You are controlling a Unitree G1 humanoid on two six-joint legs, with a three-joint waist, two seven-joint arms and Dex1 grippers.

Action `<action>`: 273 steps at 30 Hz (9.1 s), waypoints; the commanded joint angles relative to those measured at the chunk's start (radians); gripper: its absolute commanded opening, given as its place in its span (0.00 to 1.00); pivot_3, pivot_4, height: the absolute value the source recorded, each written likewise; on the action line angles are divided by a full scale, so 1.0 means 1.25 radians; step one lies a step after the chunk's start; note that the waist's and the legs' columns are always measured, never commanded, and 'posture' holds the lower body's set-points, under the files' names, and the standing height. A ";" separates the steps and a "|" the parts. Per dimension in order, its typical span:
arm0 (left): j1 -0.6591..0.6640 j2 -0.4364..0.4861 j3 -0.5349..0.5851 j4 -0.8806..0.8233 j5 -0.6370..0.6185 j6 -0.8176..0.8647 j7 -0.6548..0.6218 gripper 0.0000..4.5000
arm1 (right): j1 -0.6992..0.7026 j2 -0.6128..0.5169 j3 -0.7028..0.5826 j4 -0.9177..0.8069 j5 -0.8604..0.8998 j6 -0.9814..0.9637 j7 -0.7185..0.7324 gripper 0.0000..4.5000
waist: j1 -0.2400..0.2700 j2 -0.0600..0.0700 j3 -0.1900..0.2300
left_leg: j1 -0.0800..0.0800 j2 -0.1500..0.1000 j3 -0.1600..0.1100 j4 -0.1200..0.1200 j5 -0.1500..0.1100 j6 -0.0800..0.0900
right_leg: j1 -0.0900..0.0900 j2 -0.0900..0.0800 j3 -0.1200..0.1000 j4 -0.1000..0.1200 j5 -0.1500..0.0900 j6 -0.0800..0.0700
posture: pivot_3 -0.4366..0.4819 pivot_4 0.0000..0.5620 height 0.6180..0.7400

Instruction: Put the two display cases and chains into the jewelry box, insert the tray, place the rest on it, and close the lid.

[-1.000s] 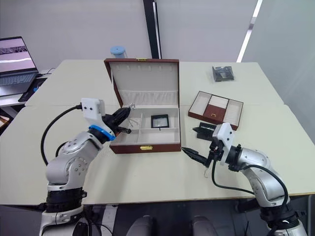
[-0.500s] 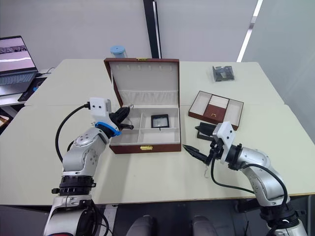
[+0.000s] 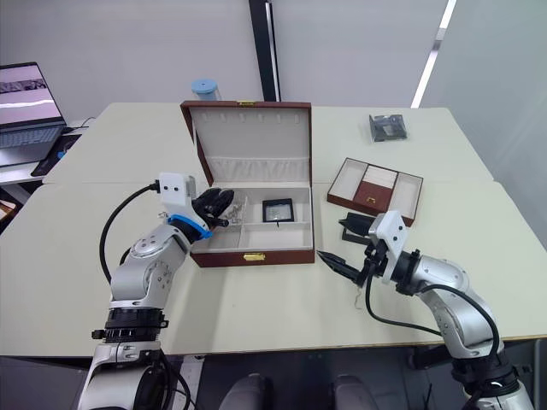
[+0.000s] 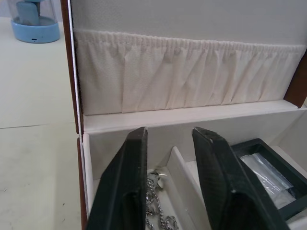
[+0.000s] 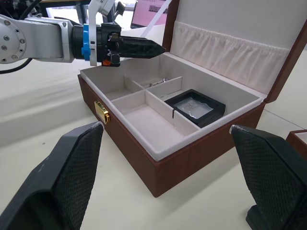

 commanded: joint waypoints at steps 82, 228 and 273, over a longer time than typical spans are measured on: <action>0.426 0.454 0.327 -0.029 -0.062 0.039 -0.373 1.00 | 0.194 -0.252 -0.304 0.145 0.015 -0.084 0.201 1.00 | -0.002 0.004 0.003 | 0.001 0.001 0.002 -0.009 0.000 0.000 | 0.000 -0.002 0.000 -0.008 0.000 0.000 | 0.48 0.27 1.00; -0.074 0.445 -0.157 0.027 0.028 0.089 -0.685 0.79 | 0.167 -0.028 -0.017 -0.237 0.003 0.012 -0.066 1.00 | 0.011 -0.001 0.002 | 0.000 0.001 0.002 -0.007 0.000 -0.001 | -0.004 0.004 0.002 -0.002 0.001 0.001 | 0.48 0.27 1.00; 0.477 0.487 0.300 -0.023 -0.026 0.050 -0.445 0.99 | 0.101 -0.247 -0.289 0.294 -0.037 -0.096 0.138 1.00 | -0.001 -0.001 0.002 | 0.002 0.001 0.003 -0.007 0.000 0.000 | -0.002 -0.001 0.002 -0.002 0.001 0.000 | 0.48 0.27 1.00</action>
